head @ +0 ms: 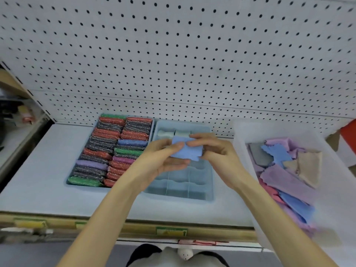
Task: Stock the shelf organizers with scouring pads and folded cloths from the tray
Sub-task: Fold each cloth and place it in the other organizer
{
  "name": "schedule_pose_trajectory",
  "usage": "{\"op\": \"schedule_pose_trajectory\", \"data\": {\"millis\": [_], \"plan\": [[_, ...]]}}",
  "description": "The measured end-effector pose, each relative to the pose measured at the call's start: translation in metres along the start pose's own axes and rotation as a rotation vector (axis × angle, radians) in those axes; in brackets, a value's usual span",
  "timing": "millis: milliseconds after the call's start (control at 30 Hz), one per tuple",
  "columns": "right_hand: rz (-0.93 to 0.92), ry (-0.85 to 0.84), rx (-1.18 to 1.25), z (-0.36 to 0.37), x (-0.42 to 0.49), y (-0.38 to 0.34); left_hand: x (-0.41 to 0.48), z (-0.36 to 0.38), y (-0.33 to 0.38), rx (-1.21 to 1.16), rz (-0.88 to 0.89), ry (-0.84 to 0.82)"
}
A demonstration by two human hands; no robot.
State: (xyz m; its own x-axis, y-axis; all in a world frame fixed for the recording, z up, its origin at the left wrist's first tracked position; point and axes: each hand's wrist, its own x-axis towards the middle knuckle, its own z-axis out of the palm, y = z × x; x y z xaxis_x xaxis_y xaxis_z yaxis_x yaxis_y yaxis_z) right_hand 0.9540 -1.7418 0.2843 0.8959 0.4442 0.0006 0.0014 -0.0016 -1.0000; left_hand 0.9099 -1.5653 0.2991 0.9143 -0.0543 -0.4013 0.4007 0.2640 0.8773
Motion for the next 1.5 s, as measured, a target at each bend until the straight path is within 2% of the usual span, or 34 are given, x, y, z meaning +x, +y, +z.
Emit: {"op": "schedule_pose_trajectory", "data": {"millis": [100,200,267,333,433,533,600,700,800,933,1067,1167,1267,1400,1500], "plan": [[0.097,-0.063,0.134,-0.002,0.007,-0.001,0.006,-0.009,-0.006,0.028,0.056,0.029],[0.128,-0.063,-0.114,-0.002,0.017,0.001,0.009,-0.016,-0.012,0.15,0.093,0.01],[0.208,-0.187,-0.231,0.002,0.025,0.004,0.01,-0.022,-0.017,0.258,0.087,0.009],[0.269,-0.27,-0.241,0.008,0.032,0.009,0.01,-0.03,-0.02,0.341,0.072,0.005],[0.309,-0.35,-0.251,0.02,0.041,0.017,0.013,-0.044,-0.023,0.356,0.045,0.055],[0.377,-0.44,-0.353,0.027,0.055,0.028,0.017,-0.06,-0.029,0.271,0.032,0.072],[0.396,-0.396,-0.387,0.029,0.07,0.038,0.022,-0.073,-0.038,0.29,0.079,0.151],[0.328,-0.128,-0.521,0.029,0.105,0.06,0.035,-0.1,-0.057,0.666,0.271,0.35],[0.219,0.037,-0.818,0.038,0.134,0.085,0.049,-0.115,-0.074,0.811,0.339,0.303],[0.104,-0.054,-1.309,0.054,0.148,0.115,0.062,-0.119,-0.096,0.882,0.396,0.266],[-0.029,-0.201,-1.532,0.062,0.151,0.131,0.061,-0.112,-0.108,1.003,0.466,0.342],[-0.015,-0.233,-1.56,0.063,0.155,0.138,0.063,-0.112,-0.111,1.03,0.479,0.357],[0.041,-0.369,-1.553,0.058,0.159,0.142,0.064,-0.113,-0.111,1.003,0.494,0.368],[0.273,-0.466,-1.286,0.05,0.163,0.141,0.064,-0.112,-0.112,0.981,0.512,0.367],[0.297,-0.433,-1.169,0.05,0.158,0.132,0.065,-0.115,-0.11,0.975,0.548,0.379]]}}
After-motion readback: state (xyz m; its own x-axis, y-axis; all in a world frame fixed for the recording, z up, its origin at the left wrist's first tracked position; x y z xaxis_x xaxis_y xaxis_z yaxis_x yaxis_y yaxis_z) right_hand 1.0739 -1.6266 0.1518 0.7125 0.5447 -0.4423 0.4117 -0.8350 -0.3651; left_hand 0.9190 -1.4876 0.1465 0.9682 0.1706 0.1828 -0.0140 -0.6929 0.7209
